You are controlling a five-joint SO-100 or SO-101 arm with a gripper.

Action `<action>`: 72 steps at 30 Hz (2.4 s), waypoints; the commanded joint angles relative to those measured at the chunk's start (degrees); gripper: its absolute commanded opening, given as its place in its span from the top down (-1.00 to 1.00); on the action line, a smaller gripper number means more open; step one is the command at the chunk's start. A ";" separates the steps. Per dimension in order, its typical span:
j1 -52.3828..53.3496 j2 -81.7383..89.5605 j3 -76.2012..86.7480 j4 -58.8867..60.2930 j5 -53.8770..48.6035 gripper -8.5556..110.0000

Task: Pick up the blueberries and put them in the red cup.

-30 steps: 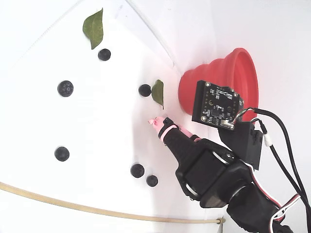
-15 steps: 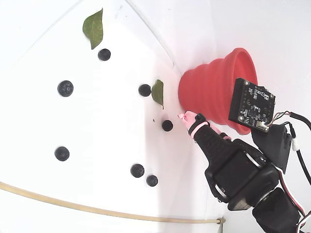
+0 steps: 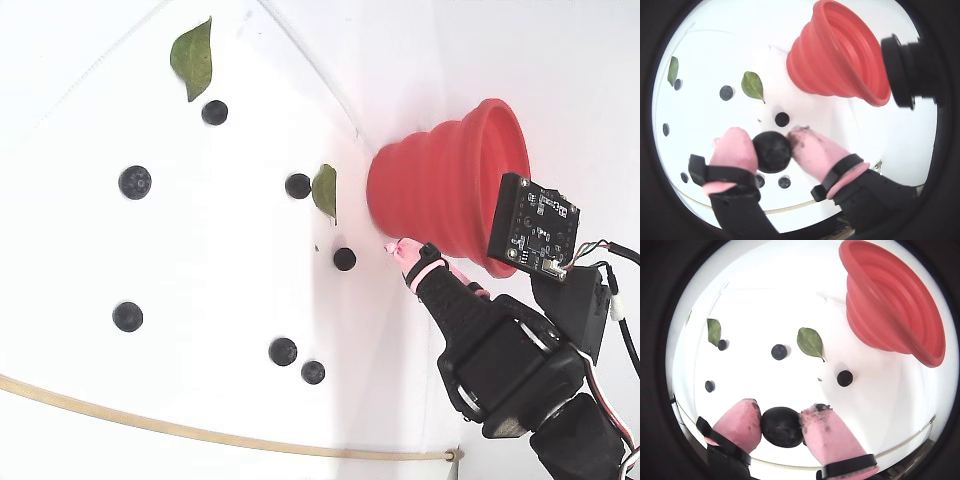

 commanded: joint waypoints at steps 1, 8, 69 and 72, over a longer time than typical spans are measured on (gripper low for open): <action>0.88 10.11 -6.24 0.00 -0.44 0.62; 1.93 11.25 -8.53 0.88 -0.26 0.63; 10.55 -5.27 -23.73 -6.68 0.62 0.53; 10.46 -3.60 -22.50 -6.50 0.44 0.53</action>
